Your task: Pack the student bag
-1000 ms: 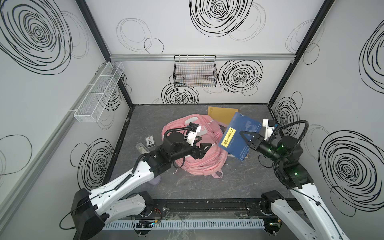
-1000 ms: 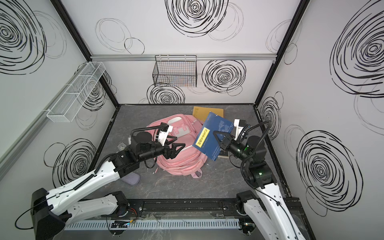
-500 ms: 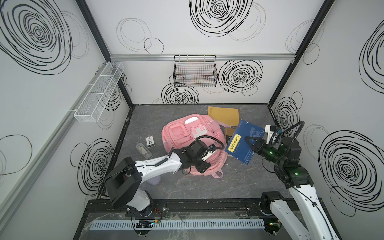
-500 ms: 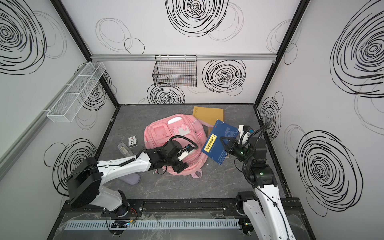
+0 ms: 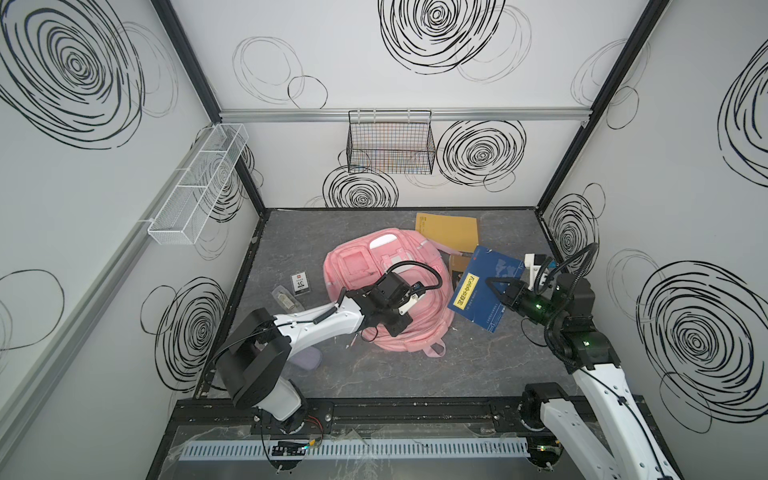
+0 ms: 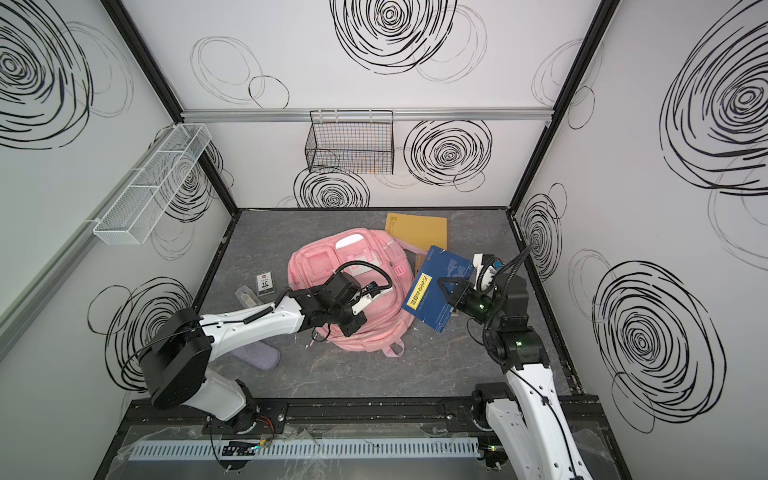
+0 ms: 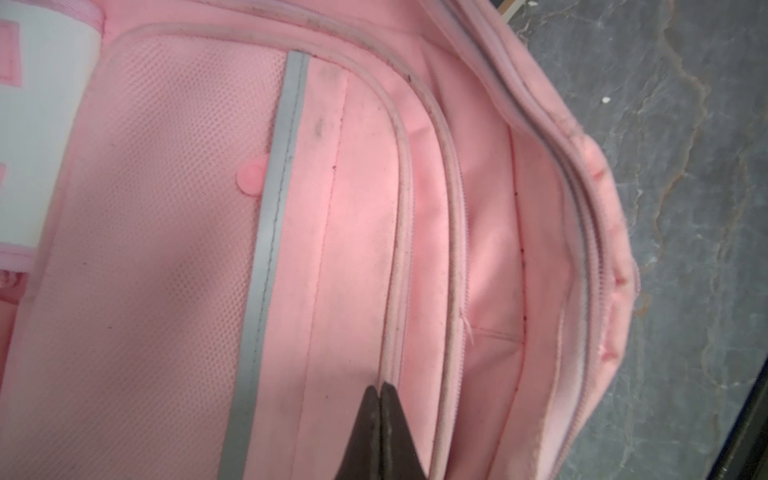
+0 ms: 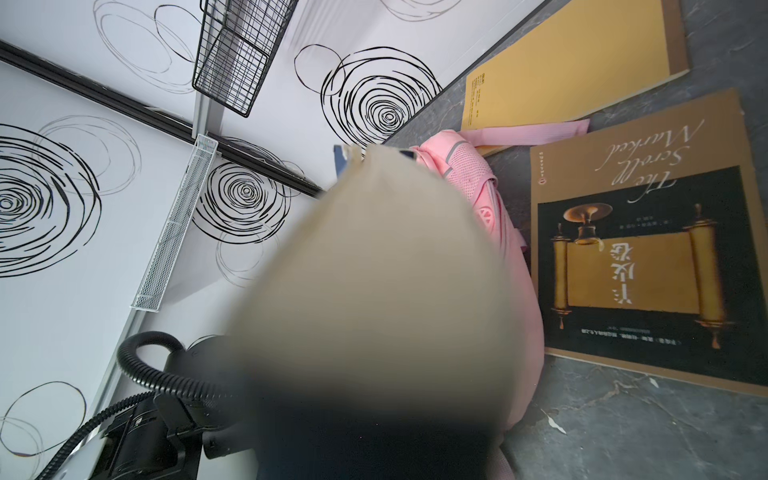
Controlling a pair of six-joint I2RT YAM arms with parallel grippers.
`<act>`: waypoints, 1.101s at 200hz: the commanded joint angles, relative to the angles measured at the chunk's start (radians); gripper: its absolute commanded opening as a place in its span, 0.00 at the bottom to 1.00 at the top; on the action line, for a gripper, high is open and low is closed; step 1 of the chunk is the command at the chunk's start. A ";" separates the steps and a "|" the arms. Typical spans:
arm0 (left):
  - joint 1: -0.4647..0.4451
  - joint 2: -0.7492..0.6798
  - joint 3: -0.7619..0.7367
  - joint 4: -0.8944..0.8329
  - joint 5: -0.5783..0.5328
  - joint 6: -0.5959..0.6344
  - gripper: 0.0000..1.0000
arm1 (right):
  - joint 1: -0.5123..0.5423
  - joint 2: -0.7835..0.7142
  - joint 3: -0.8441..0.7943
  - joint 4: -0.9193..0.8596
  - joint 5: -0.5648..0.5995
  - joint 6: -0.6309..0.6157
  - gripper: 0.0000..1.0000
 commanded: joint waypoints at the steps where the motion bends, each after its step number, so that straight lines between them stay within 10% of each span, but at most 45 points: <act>1: 0.002 -0.054 0.008 0.011 0.051 -0.016 0.01 | -0.006 -0.004 -0.003 0.047 -0.015 -0.003 0.00; 11: -0.001 -0.064 0.014 -0.004 0.086 -0.011 0.36 | -0.006 -0.001 -0.007 0.044 -0.015 -0.004 0.00; 23: -0.007 -0.069 0.017 -0.030 0.117 -0.008 0.46 | -0.006 -0.003 -0.008 0.044 -0.015 -0.002 0.00; 220: -0.017 -0.068 -0.052 -0.070 0.235 0.003 0.54 | -0.006 0.025 -0.063 0.108 -0.059 0.037 0.00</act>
